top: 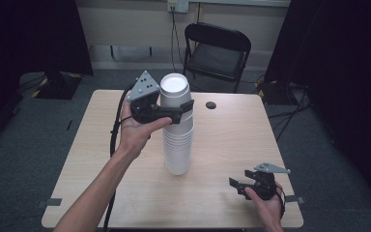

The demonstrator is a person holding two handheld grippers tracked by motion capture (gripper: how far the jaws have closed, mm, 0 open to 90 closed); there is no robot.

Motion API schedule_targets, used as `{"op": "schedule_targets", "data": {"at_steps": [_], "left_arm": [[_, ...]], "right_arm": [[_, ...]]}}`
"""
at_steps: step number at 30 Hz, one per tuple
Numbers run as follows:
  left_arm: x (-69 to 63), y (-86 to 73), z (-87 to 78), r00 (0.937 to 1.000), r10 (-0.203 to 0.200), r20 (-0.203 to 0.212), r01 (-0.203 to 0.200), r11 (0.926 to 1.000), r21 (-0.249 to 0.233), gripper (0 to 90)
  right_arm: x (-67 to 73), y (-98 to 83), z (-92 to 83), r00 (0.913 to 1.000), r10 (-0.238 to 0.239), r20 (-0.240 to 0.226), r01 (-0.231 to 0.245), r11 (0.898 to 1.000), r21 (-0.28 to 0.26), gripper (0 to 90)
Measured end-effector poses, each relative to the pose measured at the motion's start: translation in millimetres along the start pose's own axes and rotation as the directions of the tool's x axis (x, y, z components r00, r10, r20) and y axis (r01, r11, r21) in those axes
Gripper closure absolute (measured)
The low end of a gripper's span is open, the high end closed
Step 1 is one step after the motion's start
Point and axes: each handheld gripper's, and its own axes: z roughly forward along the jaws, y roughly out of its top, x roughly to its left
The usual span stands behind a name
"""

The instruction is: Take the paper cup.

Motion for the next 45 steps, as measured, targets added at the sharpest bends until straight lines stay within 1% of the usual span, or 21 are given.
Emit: {"op": "schedule_targets", "data": {"at_steps": [3, 6, 10, 14, 19, 21, 23, 24, 26, 30, 33, 36, 39, 41, 43, 45], "left_arm": [[0.3, 1.7, -2.2, 0.9999, -0.009, -0.008, 0.008, 0.9994, -0.034, 17.3], [-0.1, 3.4, -4.3, 0.9996, 0.001, -0.029, -0.003, 0.9975, -0.071, 17.3], [0.7, 5.8, -8.2, 0.9998, -0.004, -0.021, 0.002, 0.9955, -0.094, 17.4], [2.4, 7.8, -12.3, 0.9998, -0.017, -0.008, 0.017, 0.9946, -0.102, 17.4], [4.5, 10.8, -19.5, 0.9993, -0.037, 0.003, 0.037, 0.9929, -0.113, 17.5], [5.3, 11.9, -22.4, 0.9993, -0.037, 0.008, 0.038, 0.9928, -0.114, 17.5], [5.9, 12.7, -25.6, 0.9991, -0.043, 0.004, 0.043, 0.9926, -0.113, 17.4], [6.1, 12.8, -27.3, 0.9986, -0.053, 0.004, 0.053, 0.9918, -0.117, 17.4], [7.2, 13.4, -31.4, 0.9984, -0.057, 0.001, 0.057, 0.9910, -0.122, 17.4], [8.9, 14.7, -40.1, 0.9990, -0.044, 0.000, 0.044, 0.9921, -0.118, 17.3], [9.6, 13.3, -45.8, 0.9989, -0.047, -0.001, 0.046, 0.9932, -0.107, 17.3], [11.4, 10.3, -53.0, 0.9980, -0.064, 0.000, 0.063, 0.9916, -0.113, 17.4], [13.7, 6.5, -59.9, 0.9975, -0.071, -0.002, 0.070, 0.9904, -0.119, 17.3], [16.1, 3.8, -64.0, 0.9973, -0.072, 0.016, 0.073, 0.9893, -0.126, 17.3], [18.6, 1.7, -67.3, 0.9973, -0.073, -0.010, 0.071, 0.9916, -0.108, 17.3], [20.8, -1.5, -70.4, 0.9959, -0.090, -0.003, 0.089, 0.9900, -0.109, 17.3]], "right_arm": [[-0.6, -0.2, 0.0, 1.0000, 0.001, 0.000, -0.001, 1.000, 0.001, 20.0], [-0.6, -0.2, 0.1, 1.0000, 0.002, 0.001, -0.002, 1.000, 0.002, 19.9], [0.9, 0.5, 0.7, 0.9999, -0.014, 0.001, 0.014, 1.000, 0.004, 19.5], [1.4, 0.6, 1.0, 0.9998, -0.018, 0.000, 0.018, 1.000, 0.006, 19.3], [1.1, 0.7, 0.6, 0.9999, -0.013, 0.002, 0.013, 1.000, 0.002, 19.3], [1.0, 0.8, 0.5, 0.9999, -0.014, 0.003, 0.014, 1.000, 0.000, 19.3], [1.1, 0.9, 0.4, 0.9999, -0.013, 0.002, 0.013, 1.000, 0.000, 19.3], [1.2, 0.8, 0.4, 0.9999, -0.013, 0.004, 0.013, 1.000, 0.000, 19.3], [1.4, 0.8, 0.5, 0.9999, -0.014, 0.003, 0.014, 1.000, 0.000, 19.2], [1.3, 0.8, 0.9, 0.9999, -0.013, 0.004, 0.013, 1.000, 0.003, 18.6], [1.6, 1.1, 0.7, 0.9999, -0.015, 0.003, 0.016, 1.000, -0.003, 18.5], [2.1, 1.1, 0.6, 0.9998, -0.017, 0.005, 0.017, 1.000, -0.003, 18.5], [2.5, 1.1, 0.9, 0.9999, -0.017, 0.003, 0.017, 1.000, -0.003, 18.4], [2.5, 1.2, 1.1, 0.9998, -0.019, 0.004, 0.019, 1.000, -0.003, 18.4], [2.7, 1.2, 1.2, 0.9998, -0.018, 0.004, 0.018, 1.000, 0.000, 18.4], [2.9, 1.3, 1.3, 0.9998, -0.019, 0.005, 0.019, 1.000, -0.002, 18.4]]}}
